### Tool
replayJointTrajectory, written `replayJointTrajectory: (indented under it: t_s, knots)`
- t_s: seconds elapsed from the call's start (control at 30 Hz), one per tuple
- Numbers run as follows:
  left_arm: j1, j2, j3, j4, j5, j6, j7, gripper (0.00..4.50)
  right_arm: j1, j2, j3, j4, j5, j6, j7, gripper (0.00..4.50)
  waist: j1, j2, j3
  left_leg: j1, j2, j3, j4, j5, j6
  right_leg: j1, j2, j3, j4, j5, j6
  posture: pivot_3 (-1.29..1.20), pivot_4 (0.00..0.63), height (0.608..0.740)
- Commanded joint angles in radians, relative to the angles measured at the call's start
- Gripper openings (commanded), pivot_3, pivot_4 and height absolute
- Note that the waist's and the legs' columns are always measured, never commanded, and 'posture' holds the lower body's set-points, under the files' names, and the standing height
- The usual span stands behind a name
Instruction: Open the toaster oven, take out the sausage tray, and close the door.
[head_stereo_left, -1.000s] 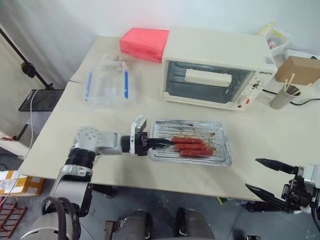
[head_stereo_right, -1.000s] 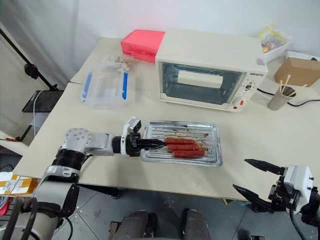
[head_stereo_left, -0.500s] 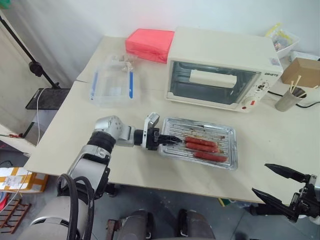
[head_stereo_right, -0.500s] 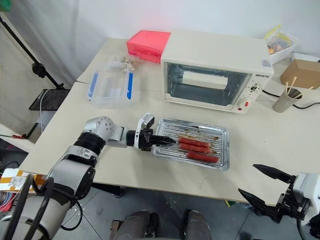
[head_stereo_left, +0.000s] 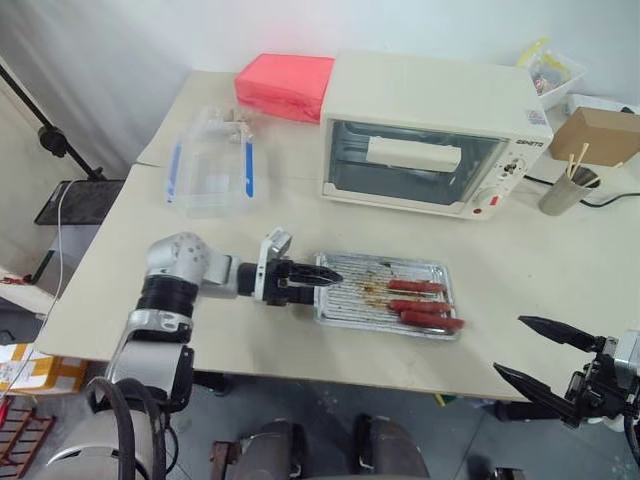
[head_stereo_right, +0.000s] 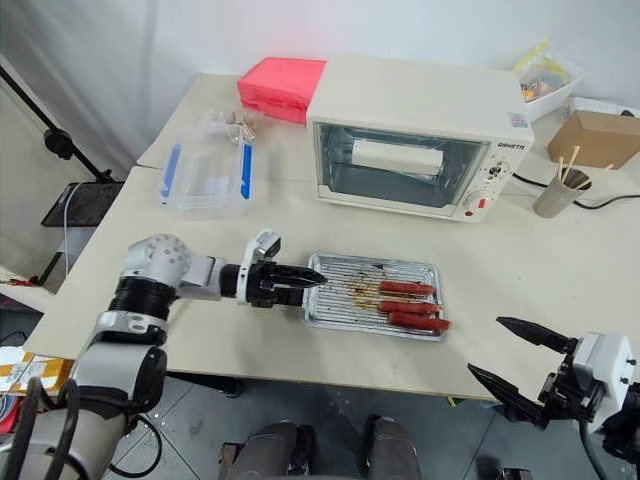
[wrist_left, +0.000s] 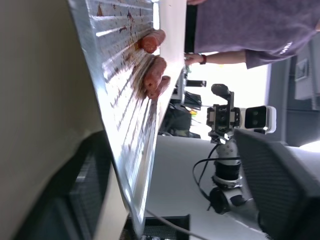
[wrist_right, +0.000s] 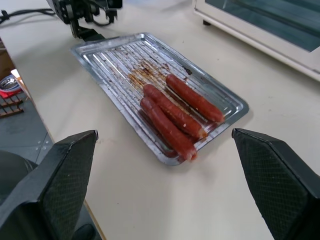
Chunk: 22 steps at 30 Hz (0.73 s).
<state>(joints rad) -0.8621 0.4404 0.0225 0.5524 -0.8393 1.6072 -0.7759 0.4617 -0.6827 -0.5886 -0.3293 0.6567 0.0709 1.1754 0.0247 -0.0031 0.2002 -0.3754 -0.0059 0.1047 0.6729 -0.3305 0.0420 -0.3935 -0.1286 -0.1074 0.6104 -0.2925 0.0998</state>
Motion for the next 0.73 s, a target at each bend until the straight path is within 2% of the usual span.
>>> replayJointTrajectory:
  t_s: [0.03, 0.1, 0.17, 0.27, 0.33, 0.4, 0.47, 0.63, 0.73]
  knots:
    - [0.035, 0.055, 0.016, -0.112, -0.039, 0.007, -0.016, 4.48, -0.012, -0.007, 0.003, 0.006, 0.002, -0.013, 0.011, 4.50, -0.001, 0.000, 0.000, 0.000, 0.000, 0.000, 0.000, 0.000, -0.001, 0.000, 0.000, 0.000, 0.000, 0.000, 0.000, 0.00, 0.150, 0.740]
    - [0.092, 0.109, 0.025, -0.198, -0.016, -0.069, -0.049, 4.48, -0.032, -0.013, 0.013, 0.013, 0.000, -0.007, 0.012, 4.50, -0.001, 0.000, 0.000, 0.000, 0.000, 0.000, 0.000, 0.000, -0.001, 0.000, 0.000, 0.000, 0.000, 0.000, 0.000, 0.00, 0.150, 0.740]
    - [0.169, 0.180, 0.016, -0.300, 0.011, -0.217, -0.136, 4.48, -0.052, -0.022, 0.026, 0.019, -0.001, -0.002, 0.017, 4.50, -0.006, 0.000, 0.000, 0.001, 0.000, 0.000, -0.001, -0.001, -0.001, 0.000, 0.000, 0.000, 0.000, 0.000, 0.000, 0.00, 0.150, 0.740]
    - [0.324, 0.260, 0.046, -0.434, 0.094, -0.580, -0.303, 4.48, -0.083, -0.036, 0.044, 0.019, 0.000, 0.008, 0.020, 4.50, -0.009, 0.000, 0.000, 0.002, 0.000, 0.001, -0.004, 0.000, -0.003, 0.000, 0.000, 0.001, -0.001, -0.001, -0.001, 0.00, 0.150, 0.740]
    - [0.438, 0.314, 0.034, -0.496, 0.227, -0.902, -0.388, 4.48, -0.116, -0.052, 0.058, 0.018, 0.004, 0.021, 0.023, 4.50, -0.011, 0.000, 0.000, 0.003, 0.000, 0.001, -0.005, 0.000, -0.004, 0.000, -0.001, 0.001, -0.003, -0.001, -0.002, 0.00, 0.150, 0.740]
    - [0.539, 0.348, 0.012, -0.505, 0.385, -1.284, -0.466, 4.48, -0.152, -0.077, 0.076, 0.014, 0.015, 0.046, 0.033, 4.50, -0.011, 0.001, 0.000, 0.003, 0.000, 0.002, -0.006, 0.000, -0.004, 0.000, -0.001, 0.001, -0.005, -0.001, -0.003, 0.00, 0.150, 0.740]
    - [0.578, 0.336, 0.022, -0.477, 0.441, -1.484, -0.494, 4.48, -0.176, -0.094, 0.092, 0.011, 0.022, 0.063, 0.048, 4.50, -0.007, 0.002, 0.000, 0.003, 0.000, 0.002, -0.008, 0.000, -0.004, 0.000, -0.002, 0.001, -0.007, -0.001, -0.003, 0.00, 0.150, 0.740]
    - [0.593, 0.254, 0.095, -0.423, 0.448, -1.656, -0.414, 4.48, -0.222, -0.120, 0.129, 0.034, 0.007, 0.060, 0.098, 4.50, 0.010, 0.002, 0.000, 0.001, 0.000, 0.001, -0.008, -0.001, -0.002, 0.000, -0.003, -0.001, -0.008, -0.001, -0.003, 0.00, 0.150, 0.740]
    - [0.604, 0.251, 0.099, -0.423, 0.432, -1.665, -0.426, 4.48, -0.245, -0.120, 0.140, 0.052, 0.000, 0.057, 0.105, 4.50, 0.004, 0.002, 0.000, 0.001, 0.000, 0.001, -0.008, -0.001, 0.002, 0.000, -0.003, -0.002, -0.008, -0.001, -0.002, 0.00, 0.150, 0.740]
